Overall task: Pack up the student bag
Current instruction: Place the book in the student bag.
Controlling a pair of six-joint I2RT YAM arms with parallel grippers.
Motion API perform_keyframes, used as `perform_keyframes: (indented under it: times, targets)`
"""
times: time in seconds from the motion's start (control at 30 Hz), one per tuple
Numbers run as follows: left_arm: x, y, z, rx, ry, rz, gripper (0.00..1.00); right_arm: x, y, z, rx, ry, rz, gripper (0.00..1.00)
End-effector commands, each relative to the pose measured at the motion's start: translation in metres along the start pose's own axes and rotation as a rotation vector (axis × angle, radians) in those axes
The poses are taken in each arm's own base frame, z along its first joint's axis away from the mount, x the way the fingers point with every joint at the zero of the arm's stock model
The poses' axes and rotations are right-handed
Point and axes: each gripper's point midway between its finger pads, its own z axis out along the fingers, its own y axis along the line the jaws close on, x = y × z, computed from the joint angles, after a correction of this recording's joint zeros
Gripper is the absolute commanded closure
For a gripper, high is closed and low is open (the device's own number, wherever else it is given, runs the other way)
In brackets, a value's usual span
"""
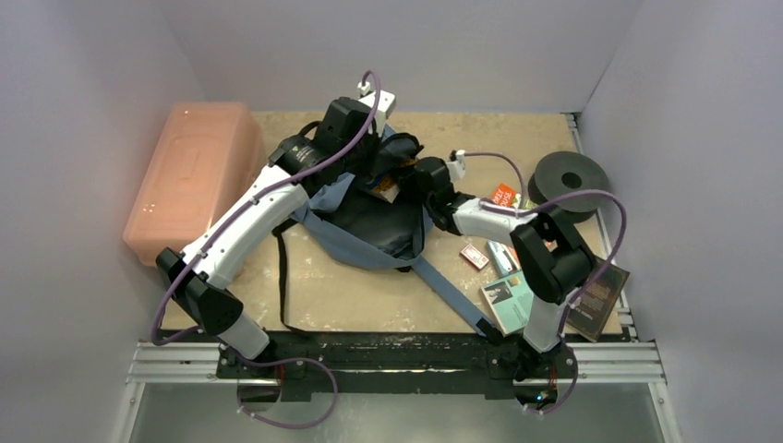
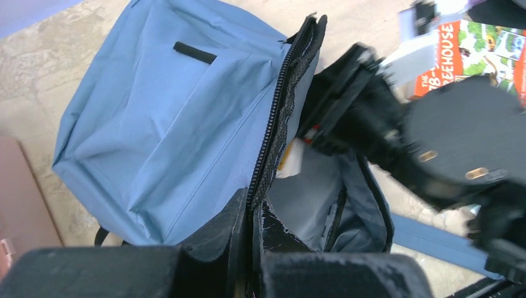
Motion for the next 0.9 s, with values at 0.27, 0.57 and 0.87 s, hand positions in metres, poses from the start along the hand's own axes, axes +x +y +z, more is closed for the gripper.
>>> perform_keyframes:
  times: [0.27, 0.57, 0.87]
  targets:
    - [-0.029, -0.015, -0.013, 0.095, -0.089, -0.011, 1.00, 0.075, 0.001, -0.001, -0.255, 0.110, -0.238, 0.27]
    - [-0.025, -0.020, -0.008, 0.115, -0.085, -0.012, 1.00, 0.095, 0.006, -0.032, -0.410, 0.241, -0.333, 0.17]
    - [-0.024, -0.011, -0.017, 0.094, -0.089, 0.065, 1.00, 0.079, 0.057, -0.001, -0.432, 0.131, 0.040, 1.00]
